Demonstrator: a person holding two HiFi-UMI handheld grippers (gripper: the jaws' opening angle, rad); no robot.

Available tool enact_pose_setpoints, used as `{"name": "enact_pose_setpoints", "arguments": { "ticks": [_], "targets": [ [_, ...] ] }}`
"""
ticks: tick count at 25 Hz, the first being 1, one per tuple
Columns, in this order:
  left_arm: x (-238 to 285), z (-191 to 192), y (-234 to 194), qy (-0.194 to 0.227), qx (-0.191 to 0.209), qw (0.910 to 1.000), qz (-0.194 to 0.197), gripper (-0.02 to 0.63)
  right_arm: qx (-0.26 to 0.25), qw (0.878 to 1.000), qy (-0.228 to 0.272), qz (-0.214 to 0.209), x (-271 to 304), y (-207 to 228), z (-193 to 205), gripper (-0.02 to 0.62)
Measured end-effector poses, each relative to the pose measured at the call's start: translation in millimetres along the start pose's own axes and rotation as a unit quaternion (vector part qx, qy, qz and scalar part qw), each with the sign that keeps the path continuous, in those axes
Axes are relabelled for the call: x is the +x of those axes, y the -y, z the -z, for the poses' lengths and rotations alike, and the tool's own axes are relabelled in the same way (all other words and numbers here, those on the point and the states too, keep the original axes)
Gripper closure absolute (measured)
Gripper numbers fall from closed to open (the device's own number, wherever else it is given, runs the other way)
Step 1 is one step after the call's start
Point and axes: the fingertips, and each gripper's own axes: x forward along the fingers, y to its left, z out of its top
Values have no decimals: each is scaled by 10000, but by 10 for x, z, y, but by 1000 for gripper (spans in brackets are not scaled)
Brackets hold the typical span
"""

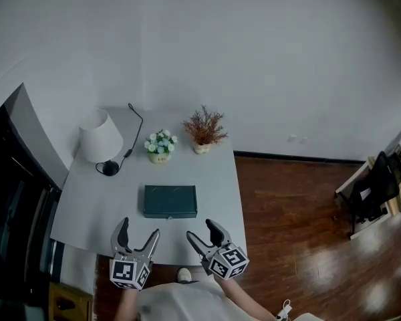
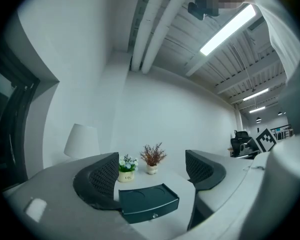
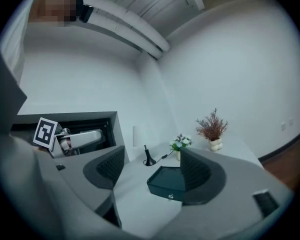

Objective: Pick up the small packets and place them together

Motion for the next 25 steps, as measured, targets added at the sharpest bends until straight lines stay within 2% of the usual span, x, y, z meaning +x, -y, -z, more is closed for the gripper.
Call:
{"name": "enact_pose_setpoints", "arguments": {
  "ticks": [3, 8, 11, 15, 18, 21, 23, 25],
  "targets": [
    [261, 45, -13, -75, 72, 9999, -34, 207, 283, 9986, -419, -154, 173, 181, 188, 250],
    [465, 137, -61, -264, 89, 9996, -6, 207, 514, 9909, -1233, -160, 458, 321, 688, 252],
    [549, 196, -159, -361, 69, 9993, 59, 207, 516, 9865, -1546, -150, 643, 352, 934, 252],
    [601, 231, -263, -497, 124, 9985, 214, 207, 828, 9778, -1926, 4, 792, 401, 1260, 252],
    [625, 237, -373, -504, 89, 9985, 200, 207, 1144, 9653, -2346, 131, 885, 465, 1583, 253],
    [592, 295, -452, -598, 28, 9981, 161, 207, 1669, 9448, -2817, 127, 983, 483, 1975, 254],
    [559, 322, -524, -669, 22, 9977, 95, 207, 1987, 9347, -2946, 102, 1093, 488, 2142, 256],
    [513, 311, -599, -663, 6, 9978, 14, 207, 2436, 9228, -2982, 95, 1210, 484, 2245, 313]
  ]
}}
